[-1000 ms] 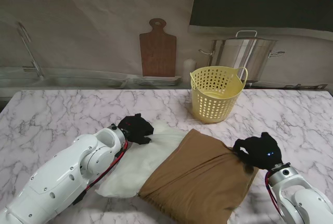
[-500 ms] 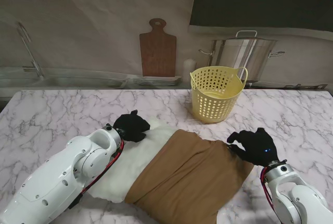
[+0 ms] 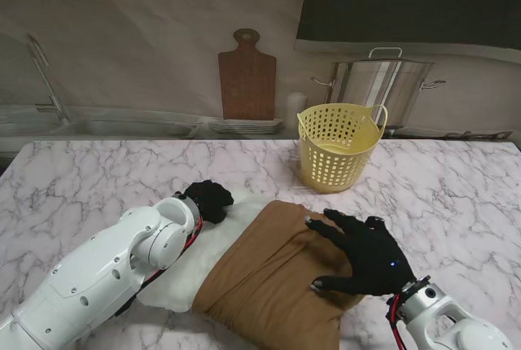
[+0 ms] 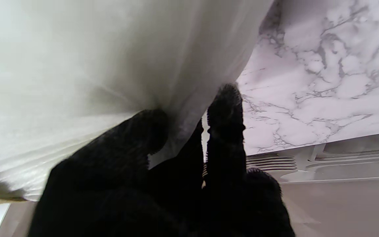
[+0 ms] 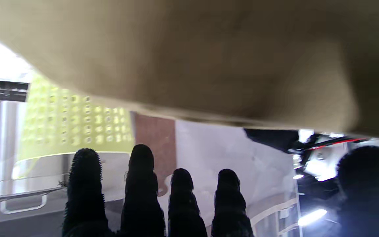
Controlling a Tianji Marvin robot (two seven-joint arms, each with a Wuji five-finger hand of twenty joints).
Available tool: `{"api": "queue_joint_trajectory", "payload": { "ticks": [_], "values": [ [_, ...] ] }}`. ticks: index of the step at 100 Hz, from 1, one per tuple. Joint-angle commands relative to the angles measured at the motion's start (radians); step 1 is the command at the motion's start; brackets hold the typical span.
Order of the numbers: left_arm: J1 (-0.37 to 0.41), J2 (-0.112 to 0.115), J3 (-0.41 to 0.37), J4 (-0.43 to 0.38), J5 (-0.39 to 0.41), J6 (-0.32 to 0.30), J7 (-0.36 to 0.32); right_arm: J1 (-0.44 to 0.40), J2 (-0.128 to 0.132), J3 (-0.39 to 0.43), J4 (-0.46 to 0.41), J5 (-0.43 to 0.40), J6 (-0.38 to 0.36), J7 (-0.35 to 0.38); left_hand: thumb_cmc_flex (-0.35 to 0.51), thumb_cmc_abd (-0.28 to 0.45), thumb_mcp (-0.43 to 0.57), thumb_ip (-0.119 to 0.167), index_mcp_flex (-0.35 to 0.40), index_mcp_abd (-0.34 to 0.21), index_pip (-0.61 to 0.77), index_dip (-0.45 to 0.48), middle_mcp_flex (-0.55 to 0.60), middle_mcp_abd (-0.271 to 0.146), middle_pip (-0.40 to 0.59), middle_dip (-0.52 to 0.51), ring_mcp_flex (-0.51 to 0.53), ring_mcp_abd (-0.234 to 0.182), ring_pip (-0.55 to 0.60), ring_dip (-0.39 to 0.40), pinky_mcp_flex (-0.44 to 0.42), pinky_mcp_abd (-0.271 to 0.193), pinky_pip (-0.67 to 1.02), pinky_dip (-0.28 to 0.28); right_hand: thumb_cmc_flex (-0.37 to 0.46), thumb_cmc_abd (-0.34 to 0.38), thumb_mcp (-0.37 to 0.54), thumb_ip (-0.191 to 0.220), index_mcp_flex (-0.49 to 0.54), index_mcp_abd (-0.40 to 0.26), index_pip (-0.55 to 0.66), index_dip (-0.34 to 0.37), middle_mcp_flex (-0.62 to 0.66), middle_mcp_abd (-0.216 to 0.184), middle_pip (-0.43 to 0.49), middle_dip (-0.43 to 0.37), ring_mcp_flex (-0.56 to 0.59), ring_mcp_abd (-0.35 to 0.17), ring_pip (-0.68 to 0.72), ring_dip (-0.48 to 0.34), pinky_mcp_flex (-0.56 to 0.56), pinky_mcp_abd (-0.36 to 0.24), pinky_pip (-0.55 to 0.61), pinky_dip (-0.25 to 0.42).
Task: Remove the pillowcase from the pillow and put it in the laundry basket
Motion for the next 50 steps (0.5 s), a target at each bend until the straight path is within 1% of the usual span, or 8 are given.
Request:
{"api": "queue_joint_trajectory", "payload": {
  "ticks": [1,10,19,23,29,36,39,50],
  "values": [
    [-0.002,0.000,0.004,0.024,-0.001,0.005,-0.025,0.011,0.003,-0.030,0.002,-0.008,-0.010,0.018,0.104,0.053,0.139,0.088,0.081,-0.079,0.117,0.046,0.043,0.020,0.030,0.007,0.023,0.062,0.016,-0.010,0.009,-0.013,2.312,-0.006,-0.028,-0.063,0.050,-0.025,-0.020,-0.042,-0.008,0.014,-0.037,-0.013,-0.027,-0.014,-0.033,0.007,-0.027,-0.031,-0.030,0.038,-0.040,-0.018],
    [0.000,-0.001,0.002,0.026,-0.003,0.007,-0.021,0.044,0.009,-0.071,0.019,-0.014,-0.020,0.033,0.106,0.054,0.135,0.084,0.080,-0.079,0.114,0.046,0.043,0.019,0.029,0.006,0.022,0.061,0.015,-0.012,0.007,-0.013,2.311,-0.008,0.172,-0.133,0.023,-0.013,0.060,-0.109,0.130,0.108,0.083,-0.046,0.049,0.036,0.060,-0.028,0.017,-0.003,-0.008,0.028,-0.039,-0.009],
    [0.015,-0.002,-0.013,0.018,-0.003,0.004,-0.009,0.086,0.012,-0.104,0.056,-0.015,-0.022,0.028,0.117,0.060,0.119,0.071,0.074,-0.077,0.106,0.044,0.035,0.018,0.023,0.003,0.015,0.060,0.006,-0.017,-0.001,-0.010,2.303,-0.014,0.560,-0.083,-0.130,0.034,0.216,-0.201,0.286,0.188,0.528,-0.222,0.252,0.187,0.294,-0.138,0.106,0.060,0.024,0.020,-0.046,-0.046],
    [0.023,-0.002,-0.023,0.011,0.003,-0.003,-0.003,0.105,0.011,-0.118,0.078,0.001,-0.020,0.023,0.122,0.065,0.108,0.062,0.069,-0.077,0.100,0.042,0.030,0.017,0.018,0.001,0.009,0.058,-0.001,-0.021,-0.006,-0.010,2.296,-0.018,0.637,-0.116,-0.052,-0.003,0.302,-0.233,0.384,0.165,0.669,-0.227,0.264,0.319,0.372,-0.161,0.145,0.097,0.032,0.021,-0.038,-0.084],
    [0.040,-0.002,-0.044,-0.003,0.013,-0.012,0.004,0.130,0.008,-0.134,0.108,0.026,-0.012,0.005,0.148,0.084,0.058,0.016,0.045,-0.069,0.067,0.025,0.010,0.024,-0.005,-0.011,-0.010,0.054,-0.029,-0.034,-0.026,-0.003,2.273,-0.027,0.663,-0.136,0.199,-0.075,0.414,-0.284,0.658,0.034,0.846,-0.220,0.341,0.425,0.491,-0.183,0.233,0.165,0.054,0.024,-0.016,-0.116],
    [0.063,0.001,-0.077,-0.033,0.033,-0.025,-0.008,0.150,0.006,-0.136,0.132,0.034,-0.009,-0.016,0.217,0.148,-0.111,-0.076,-0.020,-0.049,0.006,0.010,-0.041,0.046,-0.049,-0.017,-0.052,0.069,-0.077,-0.063,-0.066,0.020,2.236,-0.026,0.674,-0.103,0.270,-0.102,0.554,-0.297,0.771,0.026,0.881,-0.195,0.470,0.491,0.570,-0.202,0.305,0.215,0.089,0.019,0.011,-0.116],
    [0.076,0.002,-0.093,-0.047,0.041,-0.029,-0.016,0.157,0.005,-0.134,0.139,0.040,-0.011,-0.018,0.298,0.167,-0.306,-0.104,-0.074,-0.027,-0.022,0.002,-0.085,0.088,-0.071,-0.021,-0.089,0.096,-0.104,-0.066,-0.101,0.044,2.210,-0.011,0.677,-0.094,0.282,-0.107,0.578,-0.299,0.786,0.044,0.874,-0.188,0.496,0.522,0.577,-0.203,0.318,0.227,0.093,0.018,0.016,-0.116],
    [0.127,0.004,-0.161,-0.105,0.098,-0.053,-0.025,0.177,0.004,-0.120,0.160,0.056,-0.035,-0.015,0.308,0.248,-0.529,-0.107,-0.203,0.010,-0.229,-0.037,-0.293,0.132,-0.100,-0.219,-0.245,0.151,-0.209,-0.098,-0.261,0.125,2.101,0.033,0.679,-0.081,0.300,-0.116,0.597,-0.298,0.791,0.094,0.865,-0.183,0.526,0.583,0.588,-0.206,0.342,0.253,0.121,0.006,0.048,-0.106]
  ]
}}
